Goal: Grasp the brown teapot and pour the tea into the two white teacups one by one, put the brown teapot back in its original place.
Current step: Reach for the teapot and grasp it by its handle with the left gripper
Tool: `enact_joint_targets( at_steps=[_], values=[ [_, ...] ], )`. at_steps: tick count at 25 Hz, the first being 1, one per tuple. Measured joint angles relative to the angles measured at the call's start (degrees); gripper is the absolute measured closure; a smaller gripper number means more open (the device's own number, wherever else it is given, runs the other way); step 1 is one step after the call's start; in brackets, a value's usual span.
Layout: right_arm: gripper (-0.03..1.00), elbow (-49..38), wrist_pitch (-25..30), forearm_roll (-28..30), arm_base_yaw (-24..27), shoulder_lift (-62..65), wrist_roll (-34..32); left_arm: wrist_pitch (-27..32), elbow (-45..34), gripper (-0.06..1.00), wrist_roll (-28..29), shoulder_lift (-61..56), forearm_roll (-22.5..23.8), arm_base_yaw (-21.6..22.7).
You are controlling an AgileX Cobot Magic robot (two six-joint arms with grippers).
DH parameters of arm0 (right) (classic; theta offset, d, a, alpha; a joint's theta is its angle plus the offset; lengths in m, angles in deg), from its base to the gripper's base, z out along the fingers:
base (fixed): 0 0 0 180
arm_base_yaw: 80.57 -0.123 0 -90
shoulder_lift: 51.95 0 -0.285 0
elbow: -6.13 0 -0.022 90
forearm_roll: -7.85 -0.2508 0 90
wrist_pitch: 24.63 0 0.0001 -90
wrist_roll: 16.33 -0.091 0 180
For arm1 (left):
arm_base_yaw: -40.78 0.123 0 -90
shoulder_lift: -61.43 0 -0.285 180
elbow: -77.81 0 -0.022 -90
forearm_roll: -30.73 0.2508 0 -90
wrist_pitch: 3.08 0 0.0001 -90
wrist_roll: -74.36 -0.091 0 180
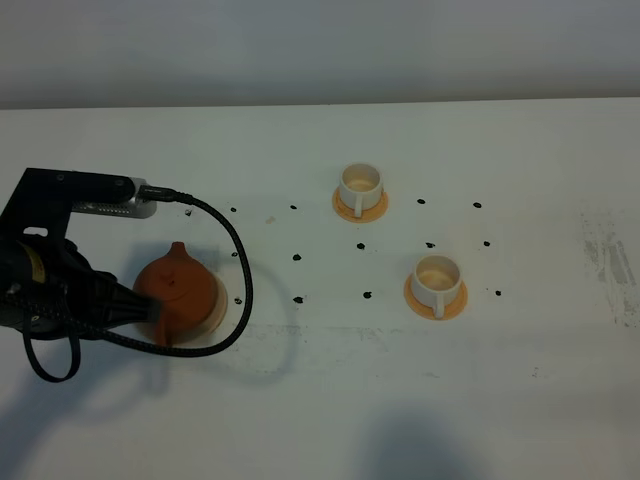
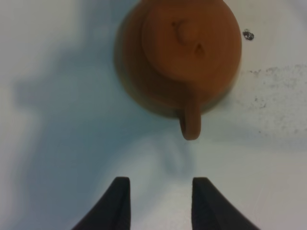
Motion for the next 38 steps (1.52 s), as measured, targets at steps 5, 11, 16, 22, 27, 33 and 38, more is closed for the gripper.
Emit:
enact_joint_targets(
  at_steps=[5, 11, 16, 22, 27, 33, 38],
  values=[
    [0.75, 0.0, 0.0, 0.0, 0.0, 0.0, 0.0, -0.3, 0.0, 0.65, -4.1, 0.0, -2.2, 0.1],
    [0.75, 0.0, 0.0, 0.0, 0.0, 0.0, 0.0, -3.7, 0.0, 0.65, 1.8, 0.3, -2.7, 0.1],
    [0.75, 0.0, 0.0, 0.0, 0.0, 0.0, 0.0, -3.7, 0.0, 0.65, 3.6, 0.5, -3.8, 0.1],
    [0.75, 0.0, 0.0, 0.0, 0.0, 0.0, 0.0, -1.3, 0.0, 0.65, 6.2, 0.9, -4.3, 0.1],
    [0.75, 0.0, 0.0, 0.0, 0.0, 0.0, -0.1, 0.2, 0.0, 0.65, 10.4, 2.5, -4.0, 0.1],
    [0.75, 0.0, 0.0, 0.0, 0.0, 0.0, -0.1, 0.1, 0.0, 0.65, 11.6, 4.5, -2.8, 0.1],
    [0.75, 0.0, -0.1, 0.0, 0.0, 0.0, -0.1, -1.5, 0.0, 0.64, 6.4, 5.7, -1.9, 0.1]
  ],
)
